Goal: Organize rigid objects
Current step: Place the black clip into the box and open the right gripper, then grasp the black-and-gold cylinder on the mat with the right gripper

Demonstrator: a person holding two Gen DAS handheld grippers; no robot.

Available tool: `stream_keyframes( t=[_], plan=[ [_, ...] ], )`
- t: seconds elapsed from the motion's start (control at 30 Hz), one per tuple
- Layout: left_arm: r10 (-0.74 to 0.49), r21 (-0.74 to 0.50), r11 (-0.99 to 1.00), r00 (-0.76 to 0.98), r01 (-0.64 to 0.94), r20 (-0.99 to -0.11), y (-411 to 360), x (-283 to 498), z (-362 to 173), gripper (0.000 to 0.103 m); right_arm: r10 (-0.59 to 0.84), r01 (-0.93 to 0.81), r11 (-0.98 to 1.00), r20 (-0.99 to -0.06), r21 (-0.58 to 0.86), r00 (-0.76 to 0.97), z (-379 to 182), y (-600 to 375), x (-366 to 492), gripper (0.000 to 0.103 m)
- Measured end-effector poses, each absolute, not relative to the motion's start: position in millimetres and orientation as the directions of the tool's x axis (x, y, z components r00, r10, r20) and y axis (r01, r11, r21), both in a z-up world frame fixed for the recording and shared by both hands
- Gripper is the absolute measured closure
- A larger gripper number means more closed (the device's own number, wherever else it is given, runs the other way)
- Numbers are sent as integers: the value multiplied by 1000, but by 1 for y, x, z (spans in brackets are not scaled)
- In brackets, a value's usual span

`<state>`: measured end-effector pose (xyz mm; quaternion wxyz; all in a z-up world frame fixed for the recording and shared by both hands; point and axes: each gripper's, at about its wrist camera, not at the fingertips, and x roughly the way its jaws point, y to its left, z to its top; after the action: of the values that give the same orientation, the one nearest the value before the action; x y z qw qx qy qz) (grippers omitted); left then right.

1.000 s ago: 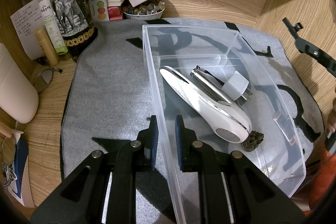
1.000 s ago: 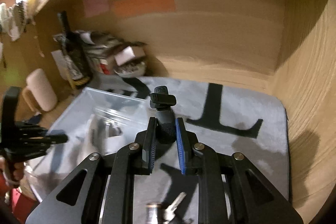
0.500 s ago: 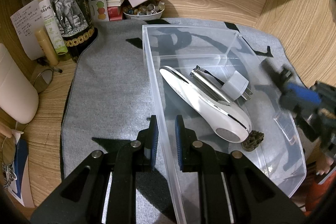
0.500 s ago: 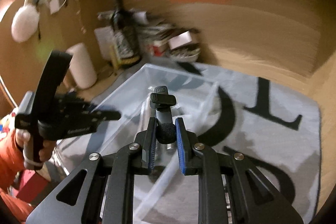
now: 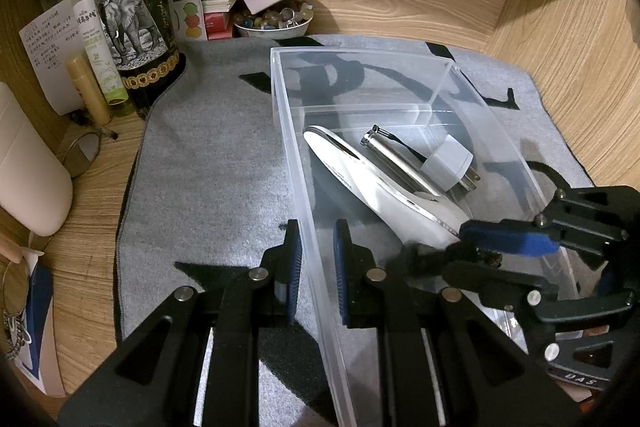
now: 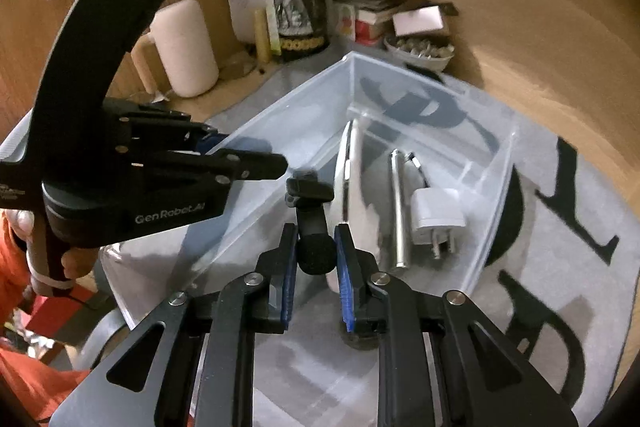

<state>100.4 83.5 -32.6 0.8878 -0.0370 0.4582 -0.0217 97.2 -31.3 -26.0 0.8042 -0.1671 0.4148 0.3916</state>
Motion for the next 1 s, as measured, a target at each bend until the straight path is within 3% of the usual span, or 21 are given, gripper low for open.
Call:
stream_keyframes(
  t=[0.07,0.13,0.57,0.87,1.0],
  plan=[
    [-72,-84,996,579,5,-812,83,100,-33,89,486,-766,641,-799,50,355,-26,-32,97,72],
    [-71,-84,996,579,5,-812,83,100,-33,89,494,-759,649,-786,49,372,-23,-35,96,67],
    [-72,-84,996,579,5,-812,83,101,-33,89,509,-657,751,-683,56,523,18,-89,96,59],
    [-67,-79,997,579,4,-813,81,102,-33,89,406,-505,862,-652,41,640,27,-150,96,59],
    [-63,-76,997,579,2,-813,79,102,-33,89,342,-443,896,-679,28,650,15,-175,94,59]
  ],
)
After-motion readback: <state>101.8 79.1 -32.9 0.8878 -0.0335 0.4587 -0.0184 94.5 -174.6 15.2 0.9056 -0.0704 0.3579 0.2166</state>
